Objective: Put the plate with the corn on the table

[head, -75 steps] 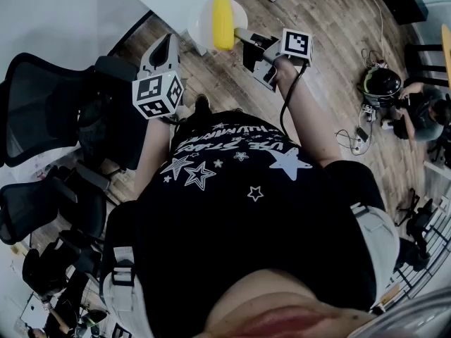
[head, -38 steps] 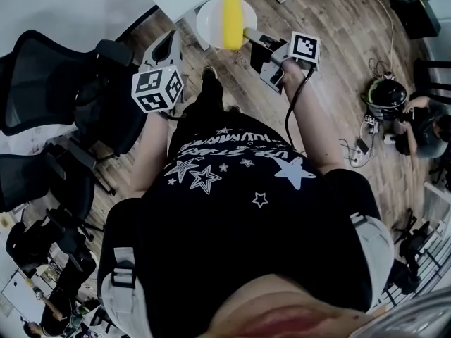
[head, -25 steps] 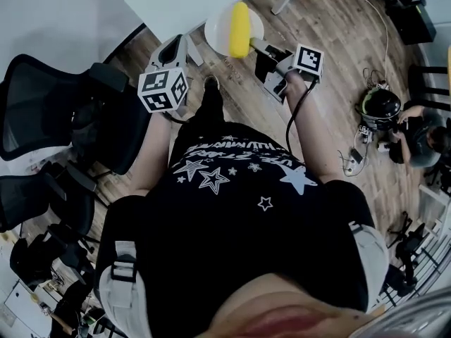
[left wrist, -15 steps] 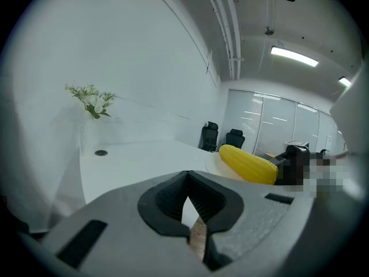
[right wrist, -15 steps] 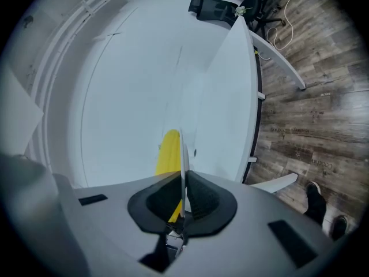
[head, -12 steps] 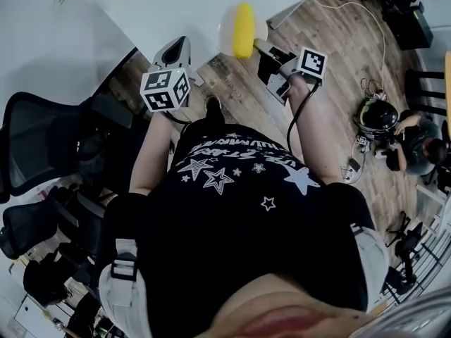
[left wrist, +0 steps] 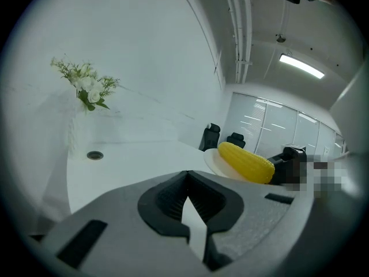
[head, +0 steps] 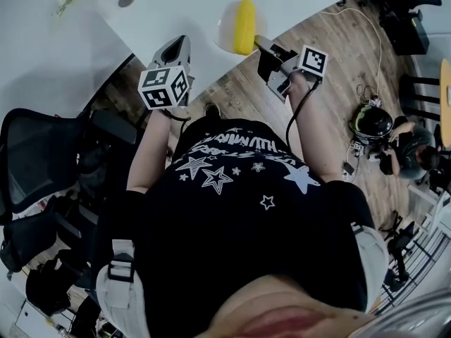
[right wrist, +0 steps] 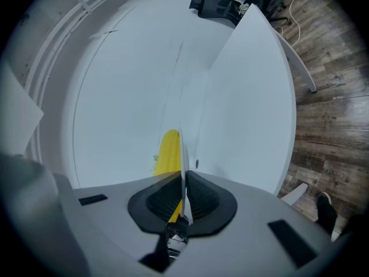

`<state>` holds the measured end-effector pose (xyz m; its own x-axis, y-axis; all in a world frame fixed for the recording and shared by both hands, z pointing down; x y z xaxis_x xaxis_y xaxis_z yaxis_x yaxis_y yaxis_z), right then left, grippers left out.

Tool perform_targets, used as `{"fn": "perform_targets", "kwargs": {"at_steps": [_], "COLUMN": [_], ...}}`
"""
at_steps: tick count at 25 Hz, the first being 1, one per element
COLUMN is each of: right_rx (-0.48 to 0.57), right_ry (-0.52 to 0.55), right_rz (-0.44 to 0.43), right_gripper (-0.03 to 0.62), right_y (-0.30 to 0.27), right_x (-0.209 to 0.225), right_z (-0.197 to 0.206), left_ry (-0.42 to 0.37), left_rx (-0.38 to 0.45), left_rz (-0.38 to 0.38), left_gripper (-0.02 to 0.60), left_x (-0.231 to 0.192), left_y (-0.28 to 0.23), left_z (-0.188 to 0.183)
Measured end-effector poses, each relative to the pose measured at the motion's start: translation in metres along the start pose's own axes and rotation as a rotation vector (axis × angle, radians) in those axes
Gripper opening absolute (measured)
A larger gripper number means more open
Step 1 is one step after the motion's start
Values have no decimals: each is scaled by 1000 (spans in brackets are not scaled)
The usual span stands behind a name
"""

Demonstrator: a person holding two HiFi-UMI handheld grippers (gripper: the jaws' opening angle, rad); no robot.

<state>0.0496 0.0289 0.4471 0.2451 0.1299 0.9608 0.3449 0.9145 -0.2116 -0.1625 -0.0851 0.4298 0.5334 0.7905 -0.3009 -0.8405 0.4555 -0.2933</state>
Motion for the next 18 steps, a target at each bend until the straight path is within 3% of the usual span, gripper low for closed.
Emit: {"fn": "perform_targets", "kwargs": {"at_steps": [9,18], "right_rx": [-45,-127], "right_ry": [32,46], "right_rz": [29,-16], "right_gripper": [20,20], "right_y": [-35,-72], "right_x": [6,9], "right_z": [-18,-74], "left_ry": [29,51], "left_rx": [1,32], "left_rz": [-10,-121], "left_gripper": [6,8], "left_x": [-21,-32], "left_y": [-16,-43], "left_z": [-6,-19]}}
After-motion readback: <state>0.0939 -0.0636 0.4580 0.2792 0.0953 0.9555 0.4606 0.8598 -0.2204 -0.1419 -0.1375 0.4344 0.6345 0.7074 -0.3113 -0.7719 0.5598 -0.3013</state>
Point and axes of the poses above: the fingertips, and each gripper's own axes: y backward along the fingers, x to its right, z out of its underside, the point moved 4 cm from there along y, backward along the fingers, and after that the axes turned 2 degrees about z, right-handed, at the moved point
